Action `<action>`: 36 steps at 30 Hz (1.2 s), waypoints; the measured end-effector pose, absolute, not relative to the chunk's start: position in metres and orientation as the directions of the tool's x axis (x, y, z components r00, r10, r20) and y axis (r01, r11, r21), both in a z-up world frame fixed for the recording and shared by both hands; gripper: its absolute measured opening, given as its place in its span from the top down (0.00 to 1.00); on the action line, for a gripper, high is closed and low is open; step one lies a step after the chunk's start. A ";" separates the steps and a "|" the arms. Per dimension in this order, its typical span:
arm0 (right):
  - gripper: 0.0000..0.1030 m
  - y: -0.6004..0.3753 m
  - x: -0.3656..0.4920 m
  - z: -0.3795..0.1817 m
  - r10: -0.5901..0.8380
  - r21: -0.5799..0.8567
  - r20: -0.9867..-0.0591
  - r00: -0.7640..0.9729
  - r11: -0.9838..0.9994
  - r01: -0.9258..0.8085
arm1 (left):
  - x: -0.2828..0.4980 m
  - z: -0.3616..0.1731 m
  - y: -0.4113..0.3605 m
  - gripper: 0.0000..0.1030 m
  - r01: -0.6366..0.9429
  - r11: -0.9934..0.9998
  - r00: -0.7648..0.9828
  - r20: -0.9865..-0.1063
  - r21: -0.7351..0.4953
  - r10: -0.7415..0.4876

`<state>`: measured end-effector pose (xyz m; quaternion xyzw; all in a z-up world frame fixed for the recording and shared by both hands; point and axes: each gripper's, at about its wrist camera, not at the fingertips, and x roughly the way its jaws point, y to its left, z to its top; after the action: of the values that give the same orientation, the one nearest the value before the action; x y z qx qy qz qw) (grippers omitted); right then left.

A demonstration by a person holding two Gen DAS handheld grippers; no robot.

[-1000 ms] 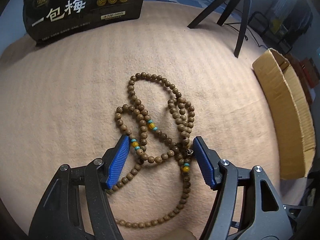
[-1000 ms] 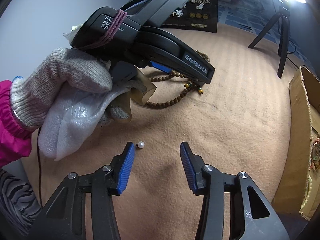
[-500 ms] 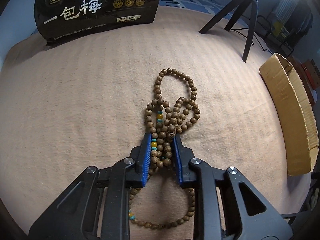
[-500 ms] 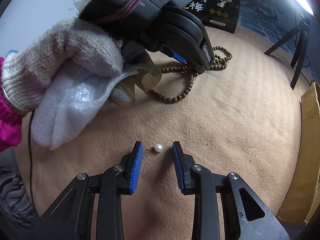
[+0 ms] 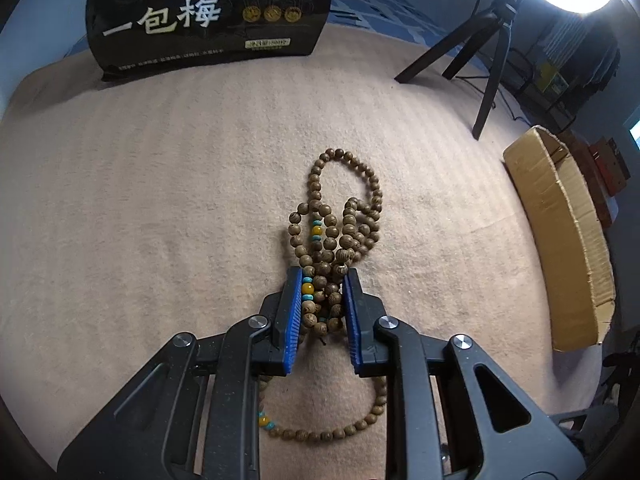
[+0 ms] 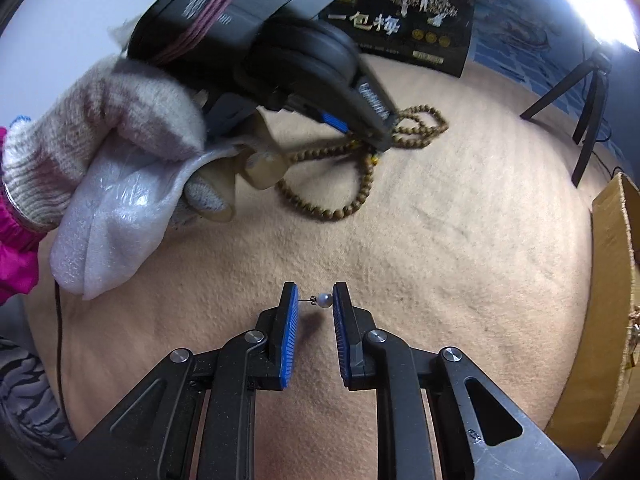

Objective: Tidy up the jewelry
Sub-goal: 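Lift the necklace over the box with the left tool while the right tool carries the pearl stud there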

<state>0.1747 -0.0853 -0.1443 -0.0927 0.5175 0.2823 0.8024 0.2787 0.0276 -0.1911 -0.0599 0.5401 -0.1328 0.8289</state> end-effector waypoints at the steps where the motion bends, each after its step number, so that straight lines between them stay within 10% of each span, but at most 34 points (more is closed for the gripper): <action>1: 0.85 -0.086 0.174 -0.141 0.358 0.141 -0.880 0.312 0.825 -0.547 | 0.279 -0.189 0.028 0.82 0.154 0.957 0.384 -0.878 -0.245 -0.287; 36: 0.85 -0.209 0.170 -0.035 0.287 0.121 -0.791 0.541 0.939 -0.323 | 0.225 -0.041 -0.013 0.84 0.251 0.925 0.551 -0.744 -0.284 -0.378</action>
<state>0.1696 -0.2088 -0.0354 -0.0197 0.4466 0.1737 0.8775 0.2252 -0.0128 -0.0408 -0.0723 0.4384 -0.1791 0.8778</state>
